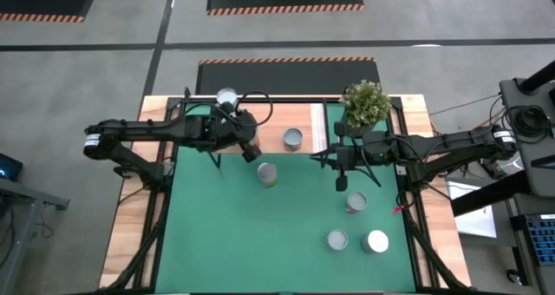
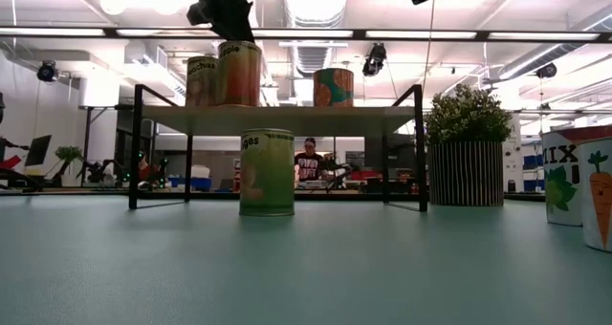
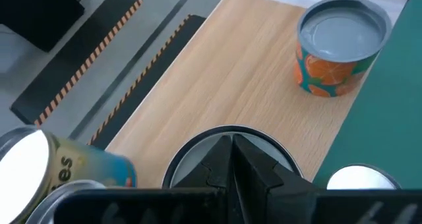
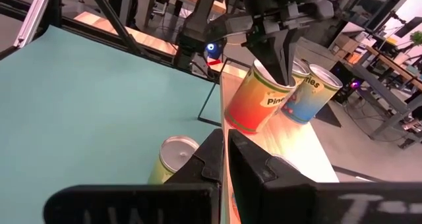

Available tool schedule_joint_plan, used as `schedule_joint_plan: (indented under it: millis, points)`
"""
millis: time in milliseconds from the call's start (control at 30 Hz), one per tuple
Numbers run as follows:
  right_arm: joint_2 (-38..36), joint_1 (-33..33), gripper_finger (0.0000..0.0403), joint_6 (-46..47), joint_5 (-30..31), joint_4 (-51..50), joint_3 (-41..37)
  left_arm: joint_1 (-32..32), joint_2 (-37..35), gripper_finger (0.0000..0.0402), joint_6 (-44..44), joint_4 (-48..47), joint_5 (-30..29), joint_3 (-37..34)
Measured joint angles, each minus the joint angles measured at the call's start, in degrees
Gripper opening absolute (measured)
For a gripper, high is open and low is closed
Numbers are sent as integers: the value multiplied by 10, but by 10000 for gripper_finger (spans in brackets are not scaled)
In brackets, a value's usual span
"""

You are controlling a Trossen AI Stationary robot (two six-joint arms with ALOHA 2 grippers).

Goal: Pick and place cans onto a shelf
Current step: Adjust the canned pineapples

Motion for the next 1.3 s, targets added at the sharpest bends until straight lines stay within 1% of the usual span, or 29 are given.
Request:
schedule_joint_plan:
  millis: [467, 633, 1133, 1300]
  points:
    - [0, 0, 11, 0, 0, -2, 0, -2, -33, 0, -54, -72, 9, -1]
    - [0, 0, 11, 0, 0, -3, 0, -2, -43, 0, -82, -113, -18, -2]
    - [0, 0, 11, 0, 0, -6, 0, -6, -59, 0, -96, -134, -14, -2]
    - [0, 0, 11, 0, 0, -6, 0, -6, -67, 0, -129, -176, -19, -2]
